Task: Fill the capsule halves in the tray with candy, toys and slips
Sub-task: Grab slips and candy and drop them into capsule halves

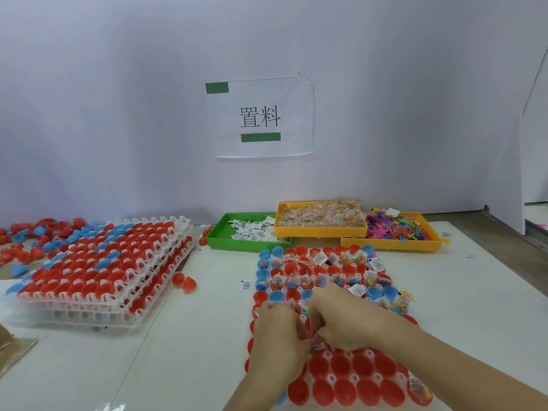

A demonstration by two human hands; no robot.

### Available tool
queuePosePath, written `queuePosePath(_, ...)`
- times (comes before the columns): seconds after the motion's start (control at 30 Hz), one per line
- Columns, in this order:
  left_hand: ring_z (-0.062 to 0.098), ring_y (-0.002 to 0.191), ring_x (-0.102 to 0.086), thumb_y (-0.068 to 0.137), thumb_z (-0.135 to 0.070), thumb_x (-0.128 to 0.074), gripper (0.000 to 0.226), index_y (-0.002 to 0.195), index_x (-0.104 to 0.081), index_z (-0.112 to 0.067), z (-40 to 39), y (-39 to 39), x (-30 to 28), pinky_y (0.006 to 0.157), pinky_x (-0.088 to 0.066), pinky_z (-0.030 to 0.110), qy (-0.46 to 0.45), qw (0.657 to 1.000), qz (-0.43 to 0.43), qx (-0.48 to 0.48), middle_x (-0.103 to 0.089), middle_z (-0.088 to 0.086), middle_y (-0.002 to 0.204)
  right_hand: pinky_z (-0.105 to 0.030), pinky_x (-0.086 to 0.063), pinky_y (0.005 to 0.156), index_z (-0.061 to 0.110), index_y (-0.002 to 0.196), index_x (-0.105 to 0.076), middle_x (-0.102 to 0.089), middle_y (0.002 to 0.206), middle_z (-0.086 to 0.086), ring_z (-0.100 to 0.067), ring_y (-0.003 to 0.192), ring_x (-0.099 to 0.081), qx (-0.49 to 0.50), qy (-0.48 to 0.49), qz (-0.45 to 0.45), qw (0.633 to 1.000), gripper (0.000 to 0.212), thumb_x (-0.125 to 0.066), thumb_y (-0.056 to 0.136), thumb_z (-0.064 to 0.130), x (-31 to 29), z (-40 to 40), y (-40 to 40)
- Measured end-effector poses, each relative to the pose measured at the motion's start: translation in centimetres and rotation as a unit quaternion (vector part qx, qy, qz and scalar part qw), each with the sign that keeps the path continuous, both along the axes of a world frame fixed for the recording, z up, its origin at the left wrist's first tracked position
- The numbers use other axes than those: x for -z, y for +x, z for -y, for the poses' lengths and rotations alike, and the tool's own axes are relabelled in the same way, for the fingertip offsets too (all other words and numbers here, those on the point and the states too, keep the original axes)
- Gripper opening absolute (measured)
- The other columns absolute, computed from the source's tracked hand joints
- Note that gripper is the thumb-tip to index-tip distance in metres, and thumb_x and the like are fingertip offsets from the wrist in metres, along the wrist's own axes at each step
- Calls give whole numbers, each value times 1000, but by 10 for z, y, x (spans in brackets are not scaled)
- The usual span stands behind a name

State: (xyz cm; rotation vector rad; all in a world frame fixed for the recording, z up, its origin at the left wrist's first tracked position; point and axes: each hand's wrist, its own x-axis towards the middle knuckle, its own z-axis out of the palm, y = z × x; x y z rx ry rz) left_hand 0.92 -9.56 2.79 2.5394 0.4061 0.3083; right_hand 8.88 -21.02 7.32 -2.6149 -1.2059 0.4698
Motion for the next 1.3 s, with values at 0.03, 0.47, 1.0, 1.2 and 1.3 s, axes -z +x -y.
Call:
queuePosePath(0.03, 11, 112, -43, 80, -35, -77, 14, 80, -78, -21, -1, 0, 0, 95, -45, 25, -6, 1000, 1, 6, -64, -10, 100, -33, -62, 71, 6, 96, -78, -76, 92, -8, -21, 77, -71, 0, 0, 2, 1000, 16, -64, 88, 1, 0, 0, 0)
queuePosePath(0.47, 6, 108, -36, 78, -32, -78, 10, 73, -74, -24, 1, 2, 7, 78, -30, 14, -25, 1000, 6, 5, -59, -13, 98, -29, -60, 72, 9, 106, -76, -73, 92, -1, -15, 77, -67, -12, 6, -12, 1000, 18, -71, 89, 10, -1, 5, 7)
queuePosePath(1.0, 16, 143, -24, 88, -17, -67, 12, 91, -76, -24, 13, -5, 1, 116, -25, 29, -24, 999, -13, -23, -42, -7, 149, -36, -63, 73, 10, 106, -76, -74, 100, -5, -21, 82, -71, -11, -10, 19, 1000, 33, -57, 86, -8, 5, 3, 5)
queuePosePath(1.2, 10, 125, -37, 88, -20, -69, 11, 93, -77, -23, 9, -6, 3, 109, -31, 24, -12, 1000, -2, -11, -61, -13, 122, -40, -63, 71, 8, 103, -77, -74, 99, -8, -25, 79, -72, -17, -11, 28, 999, 28, -59, 88, -7, 4, 2, 5)
queuePosePath(1.3, 11, 124, -37, 85, -25, -73, 5, 88, -77, -24, 8, -6, 4, 107, -32, 23, -3, 1000, -1, -7, -63, -15, 113, -38, -63, 74, 8, 107, -75, -74, 101, -7, -24, 82, -72, -24, -7, 19, 1000, 29, -59, 88, -7, 1, 3, 5)
